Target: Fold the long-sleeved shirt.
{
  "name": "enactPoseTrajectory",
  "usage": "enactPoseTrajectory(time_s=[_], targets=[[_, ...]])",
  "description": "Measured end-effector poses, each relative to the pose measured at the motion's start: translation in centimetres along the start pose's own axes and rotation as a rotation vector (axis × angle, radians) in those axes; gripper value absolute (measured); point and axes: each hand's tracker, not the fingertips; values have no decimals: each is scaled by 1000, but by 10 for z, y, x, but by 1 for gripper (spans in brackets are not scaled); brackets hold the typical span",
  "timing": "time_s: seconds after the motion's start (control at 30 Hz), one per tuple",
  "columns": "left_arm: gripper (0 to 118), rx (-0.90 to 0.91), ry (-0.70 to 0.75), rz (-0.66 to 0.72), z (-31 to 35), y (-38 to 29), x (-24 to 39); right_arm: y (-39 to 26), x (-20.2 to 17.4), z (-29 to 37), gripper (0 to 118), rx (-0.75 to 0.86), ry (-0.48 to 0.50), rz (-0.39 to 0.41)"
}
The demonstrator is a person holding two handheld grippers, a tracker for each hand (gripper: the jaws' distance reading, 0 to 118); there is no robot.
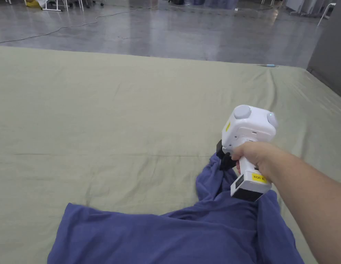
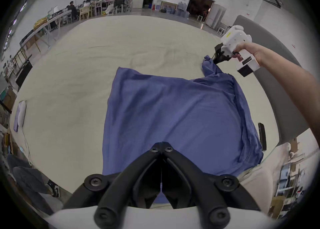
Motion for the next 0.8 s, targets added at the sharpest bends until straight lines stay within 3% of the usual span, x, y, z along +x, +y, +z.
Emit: enactPoseTrajectory(time_s=[0.13, 0.3, 0.43, 0.53, 0.6, 0.73, 0.8], targets=[[0, 16, -23, -4, 9, -3, 5, -18, -11, 75, 1, 169, -31, 209], [0, 34, -51, -14, 21, -9, 13, -109, -8, 157, 1, 332, -121, 419], [0, 33, -56, -16, 26, -16, 16, -200, 11, 174, 1, 317, -60, 344], [0, 36, -56, -10, 30, -20, 17, -258, 27, 150, 1, 232, -12, 268], [0, 33, -56, 0, 32, -23, 17, -297, 39, 123, 1, 149, -4, 170], [0, 32, -64, 23, 38, -28, 16, -338, 55, 60, 1, -9, 5, 83], [0, 31, -64, 27, 39, -29, 16, -345, 61, 35, 1, -2, 1, 57]])
